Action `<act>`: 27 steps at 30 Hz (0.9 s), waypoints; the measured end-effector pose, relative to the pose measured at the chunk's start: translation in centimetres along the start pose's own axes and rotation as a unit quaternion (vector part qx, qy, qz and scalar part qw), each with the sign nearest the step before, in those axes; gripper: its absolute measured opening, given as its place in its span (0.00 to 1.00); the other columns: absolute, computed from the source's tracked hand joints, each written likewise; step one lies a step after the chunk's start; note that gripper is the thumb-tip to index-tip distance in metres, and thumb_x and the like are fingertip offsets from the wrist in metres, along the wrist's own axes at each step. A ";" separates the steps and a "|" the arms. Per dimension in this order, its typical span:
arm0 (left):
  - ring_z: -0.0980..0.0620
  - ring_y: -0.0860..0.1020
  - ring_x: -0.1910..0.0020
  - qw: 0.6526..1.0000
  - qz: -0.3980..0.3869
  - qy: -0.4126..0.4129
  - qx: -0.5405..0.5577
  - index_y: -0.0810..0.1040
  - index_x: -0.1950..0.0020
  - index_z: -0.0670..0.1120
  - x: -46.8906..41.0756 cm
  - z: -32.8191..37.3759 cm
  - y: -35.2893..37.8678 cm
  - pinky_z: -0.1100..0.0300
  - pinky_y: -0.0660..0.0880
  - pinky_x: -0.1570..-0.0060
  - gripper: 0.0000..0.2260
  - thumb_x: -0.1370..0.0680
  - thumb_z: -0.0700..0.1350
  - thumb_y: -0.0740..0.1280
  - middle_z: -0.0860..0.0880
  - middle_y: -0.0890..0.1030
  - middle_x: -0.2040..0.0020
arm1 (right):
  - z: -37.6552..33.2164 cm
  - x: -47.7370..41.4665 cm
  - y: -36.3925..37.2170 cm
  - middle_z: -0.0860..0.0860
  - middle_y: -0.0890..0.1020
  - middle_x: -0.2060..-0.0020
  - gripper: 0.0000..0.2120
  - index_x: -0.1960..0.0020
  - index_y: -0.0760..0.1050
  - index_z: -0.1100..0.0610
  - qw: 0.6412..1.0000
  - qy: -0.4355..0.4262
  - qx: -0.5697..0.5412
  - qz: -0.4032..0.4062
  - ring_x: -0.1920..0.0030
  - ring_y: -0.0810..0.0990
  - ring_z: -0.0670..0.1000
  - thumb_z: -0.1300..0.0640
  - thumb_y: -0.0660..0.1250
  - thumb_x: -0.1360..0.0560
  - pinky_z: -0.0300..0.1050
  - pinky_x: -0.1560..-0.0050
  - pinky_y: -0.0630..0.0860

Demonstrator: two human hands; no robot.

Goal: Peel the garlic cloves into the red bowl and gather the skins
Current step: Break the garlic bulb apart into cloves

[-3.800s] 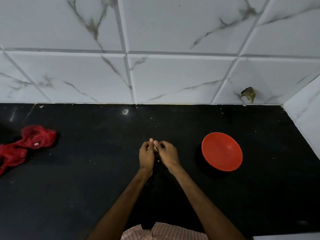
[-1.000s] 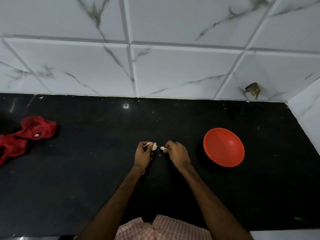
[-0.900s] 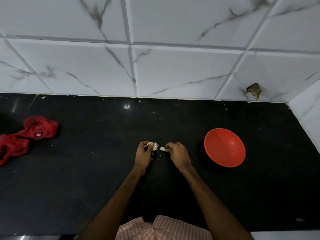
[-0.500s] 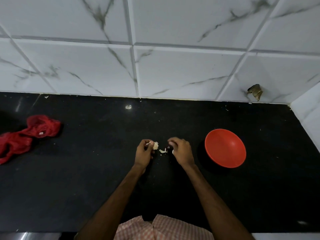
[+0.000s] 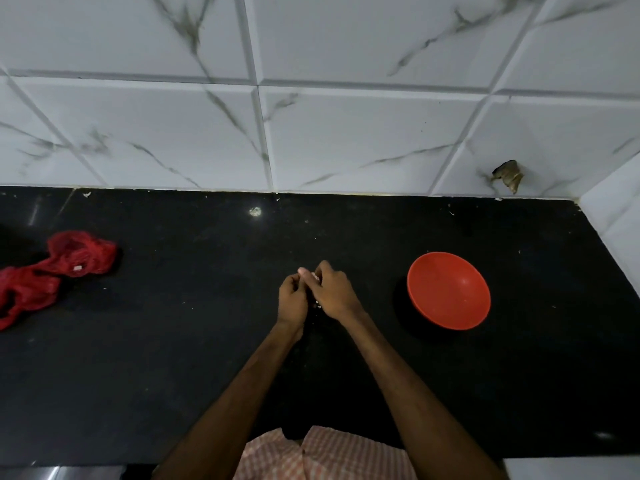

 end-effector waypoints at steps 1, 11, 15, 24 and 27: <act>0.47 0.82 0.56 1.000 0.014 -0.004 0.006 0.78 0.44 0.37 -0.1 0.1 0.0 0.56 0.80 0.61 0.13 0.15 0.45 0.59 0.41 0.83 0.52 | -0.3 0.2 -0.2 0.51 0.80 0.57 0.18 0.46 0.71 0.54 1.000 0.002 -0.023 0.015 0.58 0.82 0.48 0.38 0.58 0.19 0.44 0.62 0.80; 0.52 0.79 0.56 0.995 0.080 0.010 -0.056 0.74 0.46 0.42 0.8 0.5 0.8 0.57 0.76 0.57 0.10 0.15 0.45 0.56 0.45 0.80 0.52 | 0.4 -0.2 -0.1 0.50 0.79 0.60 0.14 0.50 0.75 0.59 0.992 0.029 -0.073 0.097 0.57 0.80 0.50 0.50 0.57 0.15 0.49 0.54 0.78; 0.50 0.80 0.54 0.998 0.047 0.011 -0.029 0.77 0.45 0.41 1.0 0.2 0.7 0.57 0.78 0.57 0.12 0.15 0.43 0.55 0.43 0.82 0.51 | 1.2 -0.3 0.1 0.50 0.78 0.60 0.14 0.51 0.77 0.59 0.988 0.059 -0.103 0.103 0.57 0.80 0.49 0.52 0.57 0.15 0.49 0.53 0.77; 0.50 0.79 0.57 0.999 0.034 -0.006 -0.019 0.75 0.44 0.38 -0.1 0.1 0.1 0.58 0.79 0.60 0.11 0.15 0.44 0.57 0.42 0.80 0.53 | 1.5 0.4 0.2 0.48 0.81 0.58 0.16 0.48 0.79 0.53 0.988 0.054 -0.141 0.038 0.57 0.81 0.45 0.44 0.58 0.16 0.40 0.56 0.77; 0.48 0.80 0.53 0.999 0.027 -0.007 -0.023 0.77 0.47 0.42 -0.2 -0.1 0.5 0.50 0.79 0.51 0.11 0.15 0.45 0.57 0.42 0.81 0.51 | 1.0 0.7 1.0 0.48 0.82 0.55 0.18 0.44 0.78 0.54 0.989 0.044 -0.141 0.013 0.54 0.81 0.45 0.42 0.57 0.17 0.42 0.52 0.79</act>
Point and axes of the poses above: each hand's wrist, its own x-axis away from the middle knuckle, its own y-axis out of the palm, z = x × y, the point moved 7 cm from there along -x, towards the middle knuckle
